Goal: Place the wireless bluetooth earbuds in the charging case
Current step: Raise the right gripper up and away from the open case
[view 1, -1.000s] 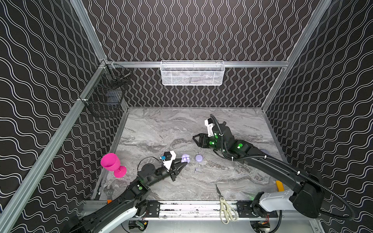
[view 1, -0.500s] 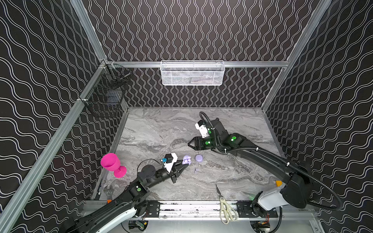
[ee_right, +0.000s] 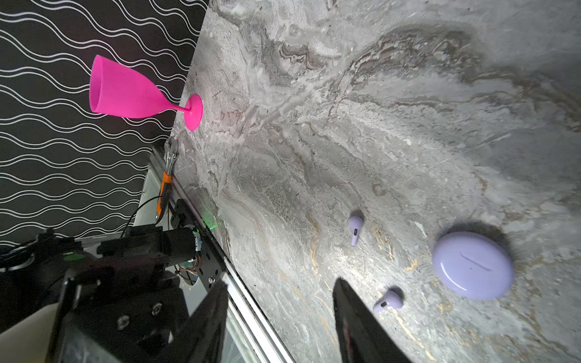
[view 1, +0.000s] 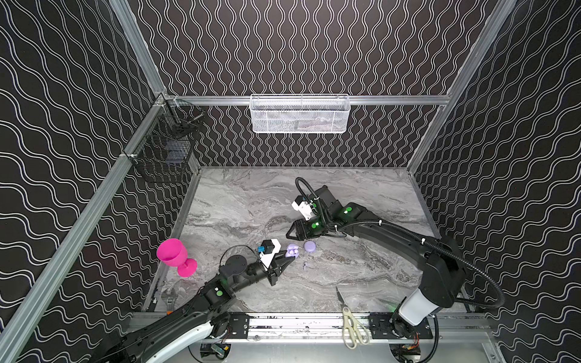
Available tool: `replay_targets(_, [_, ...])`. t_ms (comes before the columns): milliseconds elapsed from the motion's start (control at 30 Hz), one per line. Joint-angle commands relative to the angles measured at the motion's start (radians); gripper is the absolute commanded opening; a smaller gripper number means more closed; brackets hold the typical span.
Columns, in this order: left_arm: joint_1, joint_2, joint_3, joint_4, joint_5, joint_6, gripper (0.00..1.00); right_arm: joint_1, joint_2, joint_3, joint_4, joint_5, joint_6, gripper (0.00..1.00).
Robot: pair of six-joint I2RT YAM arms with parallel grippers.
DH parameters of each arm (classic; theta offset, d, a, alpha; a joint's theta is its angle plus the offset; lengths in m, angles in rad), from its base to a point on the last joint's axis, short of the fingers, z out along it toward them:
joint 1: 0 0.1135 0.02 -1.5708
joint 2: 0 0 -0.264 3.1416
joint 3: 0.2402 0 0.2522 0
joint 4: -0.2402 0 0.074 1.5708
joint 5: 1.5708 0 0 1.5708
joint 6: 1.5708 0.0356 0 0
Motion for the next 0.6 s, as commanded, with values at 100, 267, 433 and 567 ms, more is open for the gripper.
replay_targets(100, [0.000,0.012,0.013,0.038,-0.005,0.013,0.15,-0.001,0.024,0.027,-0.009,-0.044,-0.017,0.56])
replay_targets(267, [0.000,0.011,0.013,0.035,-0.011,0.013,0.15,0.000,0.026,0.023,-0.014,-0.056,-0.019,0.56])
replay_targets(433, [0.000,0.021,0.016,0.040,-0.010,0.014,0.15,0.001,0.026,0.007,-0.004,-0.080,-0.019,0.56])
replay_targets(567, [0.001,0.017,0.016,0.032,-0.011,0.015,0.15,0.001,0.027,-0.001,0.006,-0.096,-0.016,0.56])
